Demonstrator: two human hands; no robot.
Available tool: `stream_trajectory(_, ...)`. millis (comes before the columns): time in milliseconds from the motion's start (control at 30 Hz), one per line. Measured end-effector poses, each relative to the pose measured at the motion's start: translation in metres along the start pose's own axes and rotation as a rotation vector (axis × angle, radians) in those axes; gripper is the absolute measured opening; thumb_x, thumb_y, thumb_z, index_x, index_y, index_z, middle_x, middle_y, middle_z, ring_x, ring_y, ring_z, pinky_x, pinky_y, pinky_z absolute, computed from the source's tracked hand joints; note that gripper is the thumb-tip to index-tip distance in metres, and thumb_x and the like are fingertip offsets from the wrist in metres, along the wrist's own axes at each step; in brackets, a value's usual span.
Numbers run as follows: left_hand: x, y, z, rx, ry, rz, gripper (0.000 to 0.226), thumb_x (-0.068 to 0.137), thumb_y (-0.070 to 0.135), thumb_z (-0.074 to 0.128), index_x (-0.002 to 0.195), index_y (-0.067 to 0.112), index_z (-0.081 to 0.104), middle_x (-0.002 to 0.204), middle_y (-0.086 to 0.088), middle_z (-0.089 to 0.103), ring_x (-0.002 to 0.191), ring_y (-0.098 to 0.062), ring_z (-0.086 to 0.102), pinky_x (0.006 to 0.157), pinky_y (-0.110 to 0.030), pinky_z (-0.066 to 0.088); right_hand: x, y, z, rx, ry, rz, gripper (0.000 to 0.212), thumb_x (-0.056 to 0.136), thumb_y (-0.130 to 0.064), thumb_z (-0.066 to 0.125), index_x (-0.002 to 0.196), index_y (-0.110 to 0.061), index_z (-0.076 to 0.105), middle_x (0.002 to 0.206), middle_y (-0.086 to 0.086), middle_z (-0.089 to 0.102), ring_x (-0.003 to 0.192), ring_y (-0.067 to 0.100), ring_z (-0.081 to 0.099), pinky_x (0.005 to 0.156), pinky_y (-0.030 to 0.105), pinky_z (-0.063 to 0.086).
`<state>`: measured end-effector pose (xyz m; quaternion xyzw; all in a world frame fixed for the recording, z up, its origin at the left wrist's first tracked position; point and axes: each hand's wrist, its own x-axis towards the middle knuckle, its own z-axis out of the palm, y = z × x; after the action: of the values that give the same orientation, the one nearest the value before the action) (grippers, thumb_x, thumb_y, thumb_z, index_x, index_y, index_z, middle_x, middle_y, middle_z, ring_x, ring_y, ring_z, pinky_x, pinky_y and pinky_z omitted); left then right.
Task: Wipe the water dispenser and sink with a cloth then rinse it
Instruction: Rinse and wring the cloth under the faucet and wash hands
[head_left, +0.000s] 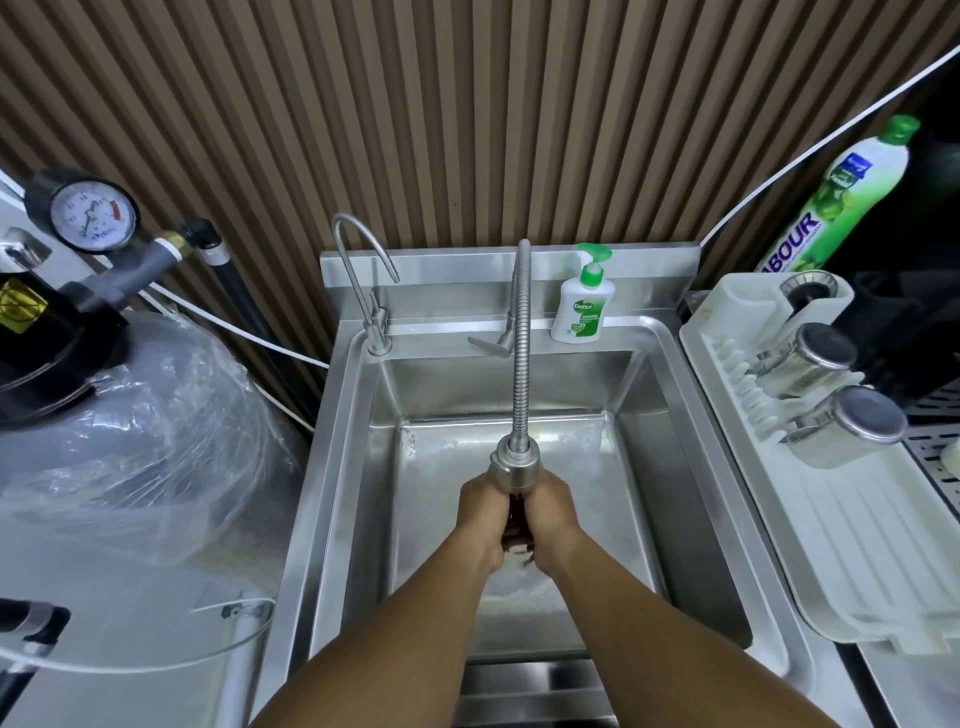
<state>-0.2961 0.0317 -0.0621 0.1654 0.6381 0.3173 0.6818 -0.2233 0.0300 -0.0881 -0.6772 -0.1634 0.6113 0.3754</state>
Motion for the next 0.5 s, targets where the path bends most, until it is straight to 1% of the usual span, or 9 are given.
stream_trajectory(33, 0.001, 0.000, -0.003, -0.022, -0.013, -0.016, 0.031, 0.097, 0.033, 0.058, 0.087, 0.006, 0.071, 0.077, -0.012, 0.076, 0.072, -0.031, 0.072, 0.056, -0.032, 0.056, 0.000, 0.001, -0.003, 0.006, -0.023, 0.020, 0.046, 0.084, -0.049, 0.054, 0.091, -0.005, 0.067, 0.089, 0.020, 0.075, 0.079, 0.036, 0.073, 0.066, 0.044, 0.056)
stream_trajectory(67, 0.002, -0.001, -0.005, -0.041, -0.019, -0.034, 0.037, 0.099, 0.038, 0.055, 0.093, 0.006, 0.073, 0.082, -0.015, 0.078, 0.078, -0.034, 0.074, 0.064, -0.039, 0.061, -0.002, -0.001, -0.008, 0.000, -0.040, 0.021, 0.047, 0.088, -0.047, 0.051, 0.098, -0.004, 0.068, 0.097, 0.023, 0.074, 0.083, 0.037, 0.073, 0.067, 0.044, 0.057)
stream_trajectory(133, 0.006, -0.002, -0.014, -0.072, -0.016, -0.071, 0.043, 0.103, 0.042, 0.049, 0.106, 0.007, 0.074, 0.090, -0.019, 0.078, 0.087, -0.038, 0.076, 0.077, -0.050, 0.063, -0.010, -0.003, -0.019, -0.012, -0.081, 0.005, 0.037, 0.098, -0.032, 0.046, 0.104, -0.003, 0.068, 0.101, 0.025, 0.073, 0.081, 0.033, 0.072, 0.062, 0.035, 0.055)
stream_trajectory(167, 0.006, -0.003, -0.019, -0.073, -0.025, -0.081, 0.043, 0.104, 0.040, 0.047, 0.111, 0.007, 0.073, 0.094, -0.020, 0.078, 0.089, -0.038, 0.076, 0.078, -0.052, 0.063, -0.011, -0.001, -0.026, 0.005, -0.105, 0.008, 0.032, 0.101, -0.027, 0.045, 0.105, -0.004, 0.067, 0.098, 0.023, 0.074, 0.078, 0.029, 0.072, 0.058, 0.030, 0.053)
stream_trajectory(233, 0.004, -0.005, -0.026, -0.064, -0.052, -0.088, 0.039, 0.104, 0.032, 0.047, 0.116, 0.005, 0.071, 0.098, -0.020, 0.077, 0.089, -0.037, 0.076, 0.070, -0.048, 0.063, -0.011, 0.004, -0.036, 0.056, -0.136, 0.004, 0.025, 0.104, -0.023, 0.048, 0.112, -0.004, 0.063, 0.097, 0.019, 0.074, 0.076, 0.025, 0.072, 0.054, 0.028, 0.053)
stream_trajectory(267, 0.003, -0.007, -0.029, -0.065, -0.064, -0.090, 0.036, 0.103, 0.029, 0.048, 0.115, 0.004, 0.071, 0.098, -0.021, 0.077, 0.087, -0.036, 0.077, 0.066, -0.046, 0.063, -0.012, 0.005, -0.039, 0.089, -0.147, 0.002, 0.024, 0.104, -0.021, 0.050, 0.115, -0.004, 0.062, 0.101, 0.020, 0.075, 0.081, 0.028, 0.073, 0.058, 0.031, 0.055)
stream_trajectory(333, -0.001, -0.011, -0.033, -0.059, -0.079, -0.090, 0.032, 0.102, 0.025, 0.050, 0.112, 0.003, 0.071, 0.096, -0.020, 0.078, 0.082, -0.033, 0.077, 0.064, -0.042, 0.062, -0.013, 0.008, -0.041, 0.139, -0.157, -0.001, 0.019, 0.103, -0.016, 0.052, 0.113, -0.004, 0.063, 0.108, 0.024, 0.073, 0.091, 0.032, 0.072, 0.069, 0.036, 0.058)
stream_trajectory(400, -0.004, -0.013, -0.035, -0.045, -0.082, -0.079, 0.028, 0.101, 0.023, 0.052, 0.111, 0.003, 0.070, 0.093, -0.018, 0.078, 0.078, -0.030, 0.077, 0.064, -0.041, 0.062, -0.015, 0.010, -0.043, 0.178, -0.170, 0.003, 0.013, 0.102, -0.011, 0.054, 0.108, -0.005, 0.065, 0.105, 0.024, 0.073, 0.088, 0.031, 0.072, 0.068, 0.034, 0.057)
stream_trajectory(500, -0.006, -0.017, -0.038, -0.052, -0.080, -0.066, 0.028, 0.099, 0.020, 0.053, 0.114, 0.002, 0.068, 0.091, -0.019, 0.077, 0.078, -0.030, 0.076, 0.065, -0.042, 0.061, -0.022, 0.012, -0.044, 0.185, -0.173, -0.002, 0.009, 0.101, -0.011, 0.057, 0.106, -0.006, 0.062, 0.098, 0.020, 0.074, 0.085, 0.029, 0.071, 0.066, 0.034, 0.056)
